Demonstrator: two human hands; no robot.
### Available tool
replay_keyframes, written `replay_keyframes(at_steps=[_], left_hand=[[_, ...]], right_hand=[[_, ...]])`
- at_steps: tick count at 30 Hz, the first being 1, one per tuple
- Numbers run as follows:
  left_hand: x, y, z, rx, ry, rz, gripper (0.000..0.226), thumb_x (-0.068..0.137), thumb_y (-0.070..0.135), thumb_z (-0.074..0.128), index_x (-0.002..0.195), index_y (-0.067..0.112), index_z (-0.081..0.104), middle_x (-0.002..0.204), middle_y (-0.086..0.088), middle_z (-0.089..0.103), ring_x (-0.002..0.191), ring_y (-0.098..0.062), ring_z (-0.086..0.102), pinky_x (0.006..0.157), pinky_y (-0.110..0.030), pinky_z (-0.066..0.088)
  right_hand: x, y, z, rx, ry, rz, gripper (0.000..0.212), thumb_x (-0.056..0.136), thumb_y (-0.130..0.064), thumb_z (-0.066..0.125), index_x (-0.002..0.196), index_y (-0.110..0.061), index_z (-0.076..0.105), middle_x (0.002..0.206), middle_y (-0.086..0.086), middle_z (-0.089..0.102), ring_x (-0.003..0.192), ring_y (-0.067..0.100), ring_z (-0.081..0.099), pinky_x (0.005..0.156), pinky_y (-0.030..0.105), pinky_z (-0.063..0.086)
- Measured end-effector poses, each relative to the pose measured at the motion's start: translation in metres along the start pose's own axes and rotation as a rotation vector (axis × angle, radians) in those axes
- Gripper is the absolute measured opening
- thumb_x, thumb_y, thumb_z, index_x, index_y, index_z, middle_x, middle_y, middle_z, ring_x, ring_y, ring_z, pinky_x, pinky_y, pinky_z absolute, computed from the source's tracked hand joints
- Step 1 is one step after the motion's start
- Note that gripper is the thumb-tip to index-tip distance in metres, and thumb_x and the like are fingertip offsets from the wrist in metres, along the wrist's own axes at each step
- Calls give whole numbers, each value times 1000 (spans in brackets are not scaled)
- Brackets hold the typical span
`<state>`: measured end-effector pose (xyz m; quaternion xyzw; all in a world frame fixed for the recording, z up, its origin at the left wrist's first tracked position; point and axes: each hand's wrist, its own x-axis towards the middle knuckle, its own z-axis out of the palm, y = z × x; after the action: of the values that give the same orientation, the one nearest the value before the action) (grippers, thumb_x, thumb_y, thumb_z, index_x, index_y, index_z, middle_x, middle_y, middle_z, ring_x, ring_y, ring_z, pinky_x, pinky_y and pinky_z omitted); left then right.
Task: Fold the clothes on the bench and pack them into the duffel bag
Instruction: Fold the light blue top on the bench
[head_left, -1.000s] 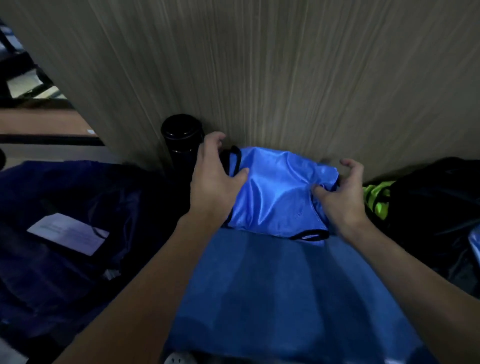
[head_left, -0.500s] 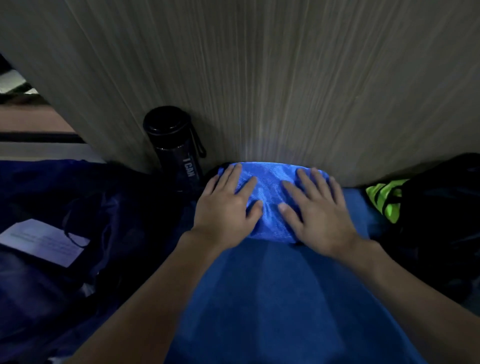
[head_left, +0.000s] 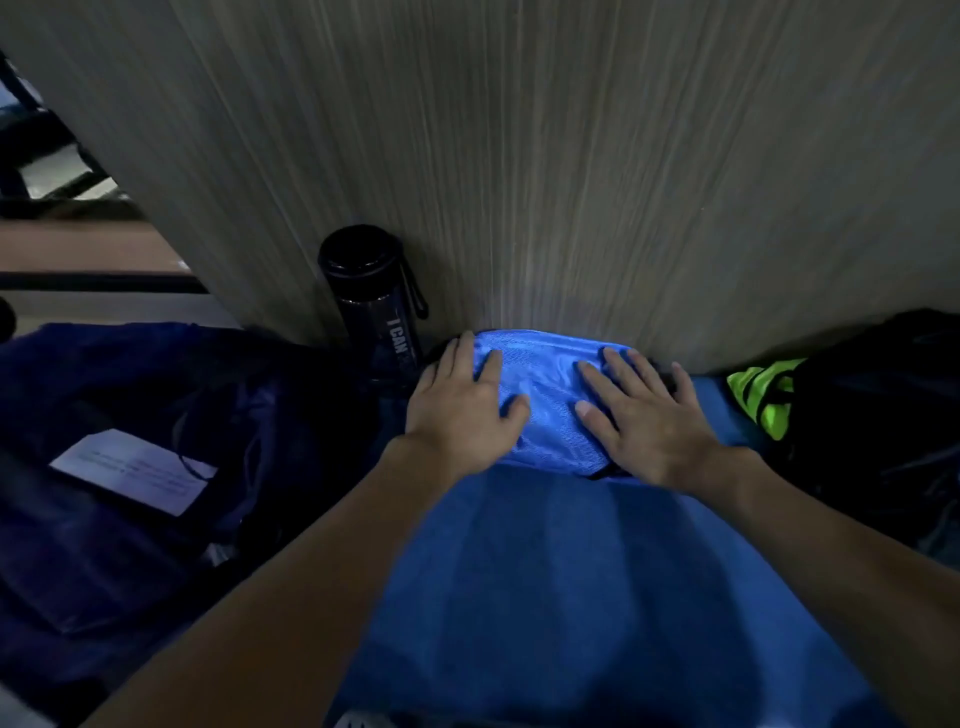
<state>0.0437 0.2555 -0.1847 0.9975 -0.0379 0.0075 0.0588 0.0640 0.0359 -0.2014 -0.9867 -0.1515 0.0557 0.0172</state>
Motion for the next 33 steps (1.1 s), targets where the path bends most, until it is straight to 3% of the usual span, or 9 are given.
replay_keyframes(at_steps=[4,7,10,15,20,23,28,31,33], left_hand=[[-10,22,-36,105,158,53,78,83,58,14,133,17,58,144,-15,43,131,-32,38,104,-45,31],[-16,59,-56,78,179,138,73,82,53,17,125,17,64,137,-14,50,127,-34,43,101,-45,34],[-21,109,-70,22,168,230,59,83,45,29,123,18,63,134,-10,52,125,-31,44,99,-43,35],[-33,195,-73,-69,83,379,37,96,37,45,126,20,58,127,-4,58,121,-29,49,98,-41,38],[-38,263,-63,-191,39,497,33,95,36,51,125,22,59,124,-2,61,117,-26,55,96,-41,43],[-37,294,-57,-266,3,520,32,93,35,59,122,21,62,120,-2,64,113,-26,59,93,-39,47],[-29,324,-43,-397,-79,478,27,87,32,70,111,20,68,107,0,69,100,-23,64,84,-37,52],[-25,332,-31,-401,-118,501,43,85,32,74,125,21,64,116,-2,63,106,-25,62,90,-40,52],[-24,335,-25,-381,-109,538,51,86,31,74,133,19,59,121,-4,57,112,-25,59,94,-41,50]], right_hand=[[-32,5,-28,-12,110,-23,74,88,-62,-3,151,-33,22,159,-5,21,148,16,9,118,50,10],[-66,29,-49,-58,248,11,70,87,-60,10,136,-25,46,138,-1,50,135,22,36,110,48,27],[-105,69,-65,-103,347,92,56,86,-52,29,122,-21,58,119,4,61,122,29,49,100,49,37],[-177,138,-78,-141,510,318,34,80,-31,60,109,-14,65,102,9,62,102,35,55,86,49,41],[-224,186,-76,-30,306,617,55,90,-49,59,131,-14,50,123,10,54,119,34,44,95,48,33],[-233,202,-69,33,267,646,55,90,-54,56,127,-14,50,125,8,51,121,32,42,97,48,31],[-224,212,-53,110,258,630,23,93,-43,51,92,-21,59,106,6,58,110,31,49,89,41,32],[-225,219,-44,119,351,572,27,99,-37,45,77,-22,51,97,6,62,102,31,53,83,39,32],[-229,223,-47,175,445,520,29,99,-33,49,77,-16,56,88,3,61,94,29,52,77,38,31]])
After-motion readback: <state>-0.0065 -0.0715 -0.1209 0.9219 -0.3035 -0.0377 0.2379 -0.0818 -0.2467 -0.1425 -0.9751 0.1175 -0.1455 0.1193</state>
